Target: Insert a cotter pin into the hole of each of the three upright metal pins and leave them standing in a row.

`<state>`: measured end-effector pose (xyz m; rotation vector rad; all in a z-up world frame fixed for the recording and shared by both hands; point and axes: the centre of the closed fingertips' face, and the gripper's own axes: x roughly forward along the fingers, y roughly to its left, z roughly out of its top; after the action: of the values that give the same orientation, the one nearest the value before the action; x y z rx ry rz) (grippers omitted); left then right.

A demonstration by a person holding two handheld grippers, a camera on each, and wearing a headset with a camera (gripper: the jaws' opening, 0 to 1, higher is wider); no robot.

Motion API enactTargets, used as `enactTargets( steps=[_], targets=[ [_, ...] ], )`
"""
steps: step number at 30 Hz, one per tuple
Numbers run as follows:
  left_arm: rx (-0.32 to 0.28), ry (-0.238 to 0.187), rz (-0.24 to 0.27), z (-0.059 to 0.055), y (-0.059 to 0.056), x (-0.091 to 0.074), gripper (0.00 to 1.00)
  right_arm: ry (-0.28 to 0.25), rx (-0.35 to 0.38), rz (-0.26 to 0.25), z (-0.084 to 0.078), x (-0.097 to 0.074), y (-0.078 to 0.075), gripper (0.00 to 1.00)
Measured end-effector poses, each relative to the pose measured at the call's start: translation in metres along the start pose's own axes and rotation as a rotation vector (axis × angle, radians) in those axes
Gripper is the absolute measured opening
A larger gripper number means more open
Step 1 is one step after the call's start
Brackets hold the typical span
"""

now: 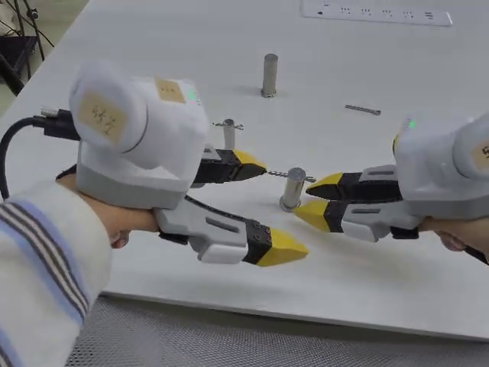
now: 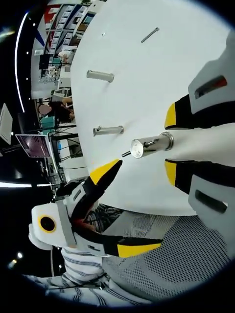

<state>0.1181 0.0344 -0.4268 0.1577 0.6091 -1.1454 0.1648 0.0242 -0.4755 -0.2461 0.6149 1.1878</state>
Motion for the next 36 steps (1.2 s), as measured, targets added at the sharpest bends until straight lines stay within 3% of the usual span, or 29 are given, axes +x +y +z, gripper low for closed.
enactTargets(
  steps=[5, 10, 13, 20, 36],
  targets=[
    [0.005, 0.009, 0.017, -0.006, -0.01, 0.0, 0.86, -0.019, 0.016, 0.008, 0.003, 0.005, 0.003, 0.19],
    [-0.056, -0.038, 0.03, -0.002, -0.016, -0.001, 0.92, -0.045, 0.021, -0.002, 0.007, 0.009, 0.001, 0.25],
    [-0.075, -0.038, 0.023, -0.003, -0.019, -0.001, 0.98, -0.055, 0.021, -0.005, 0.009, 0.012, 0.0, 0.25],
    [-0.079, -0.042, 0.082, -0.005, -0.014, -0.004, 0.99, -0.053, 0.003, 0.006, 0.01, 0.018, 0.002, 0.2],
    [-0.104, -0.039, 0.143, -0.008, -0.004, -0.012, 0.99, -0.032, -0.045, -0.009, 0.007, 0.021, -0.002, 0.1]
  ],
)
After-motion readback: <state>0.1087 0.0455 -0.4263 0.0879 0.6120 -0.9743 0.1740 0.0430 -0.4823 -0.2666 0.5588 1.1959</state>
